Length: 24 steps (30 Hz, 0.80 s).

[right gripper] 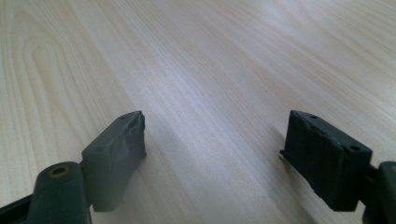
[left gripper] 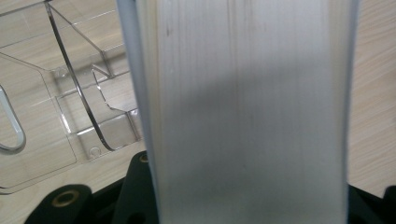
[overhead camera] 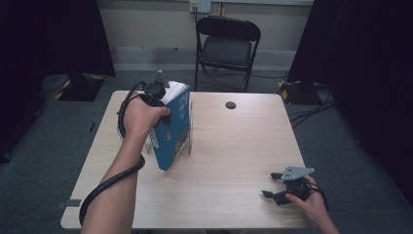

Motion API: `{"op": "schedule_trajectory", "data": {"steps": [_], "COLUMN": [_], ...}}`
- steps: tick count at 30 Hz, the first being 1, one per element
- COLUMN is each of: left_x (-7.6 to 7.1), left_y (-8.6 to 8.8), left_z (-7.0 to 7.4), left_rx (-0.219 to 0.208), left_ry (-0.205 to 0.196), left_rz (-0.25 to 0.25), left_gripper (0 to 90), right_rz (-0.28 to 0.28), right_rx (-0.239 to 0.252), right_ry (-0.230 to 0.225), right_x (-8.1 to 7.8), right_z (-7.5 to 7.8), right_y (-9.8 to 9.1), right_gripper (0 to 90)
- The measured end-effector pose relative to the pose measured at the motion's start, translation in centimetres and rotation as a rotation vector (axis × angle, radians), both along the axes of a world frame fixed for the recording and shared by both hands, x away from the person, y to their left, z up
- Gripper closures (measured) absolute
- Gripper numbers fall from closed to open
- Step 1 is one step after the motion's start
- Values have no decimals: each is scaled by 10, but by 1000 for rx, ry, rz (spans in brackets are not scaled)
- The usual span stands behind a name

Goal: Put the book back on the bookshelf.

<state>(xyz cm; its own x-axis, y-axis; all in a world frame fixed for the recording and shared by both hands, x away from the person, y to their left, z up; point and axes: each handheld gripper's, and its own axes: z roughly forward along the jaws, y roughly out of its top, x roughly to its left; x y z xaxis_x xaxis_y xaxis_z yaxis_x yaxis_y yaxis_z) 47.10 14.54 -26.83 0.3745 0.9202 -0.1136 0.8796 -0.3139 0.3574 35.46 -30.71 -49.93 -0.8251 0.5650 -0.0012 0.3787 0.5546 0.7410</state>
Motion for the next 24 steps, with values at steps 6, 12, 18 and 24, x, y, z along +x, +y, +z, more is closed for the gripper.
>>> {"op": "schedule_trajectory", "data": {"steps": [6, 12, 18, 24], "left_x": [3, 5, 7, 10], "left_y": [-3, -6, -8, -12], "left_z": [0, -2, -2, -3], "left_rx": [8, 4, 22, 15], "left_ry": [2, 0, -3, -10], "left_rz": [14, 30, 32, 51], "left_gripper": [619, 619, 619, 619], "right_rz": [0, 0, 0, 0], "right_rx": [0, 0, 0, 0], "right_ry": [0, 0, 0, 1], "right_x": [0, 0, 0, 0], "right_z": [0, 0, 0, 0], "right_y": [0, 0, 0, 0], "right_gripper": [197, 197, 197, 197]}}
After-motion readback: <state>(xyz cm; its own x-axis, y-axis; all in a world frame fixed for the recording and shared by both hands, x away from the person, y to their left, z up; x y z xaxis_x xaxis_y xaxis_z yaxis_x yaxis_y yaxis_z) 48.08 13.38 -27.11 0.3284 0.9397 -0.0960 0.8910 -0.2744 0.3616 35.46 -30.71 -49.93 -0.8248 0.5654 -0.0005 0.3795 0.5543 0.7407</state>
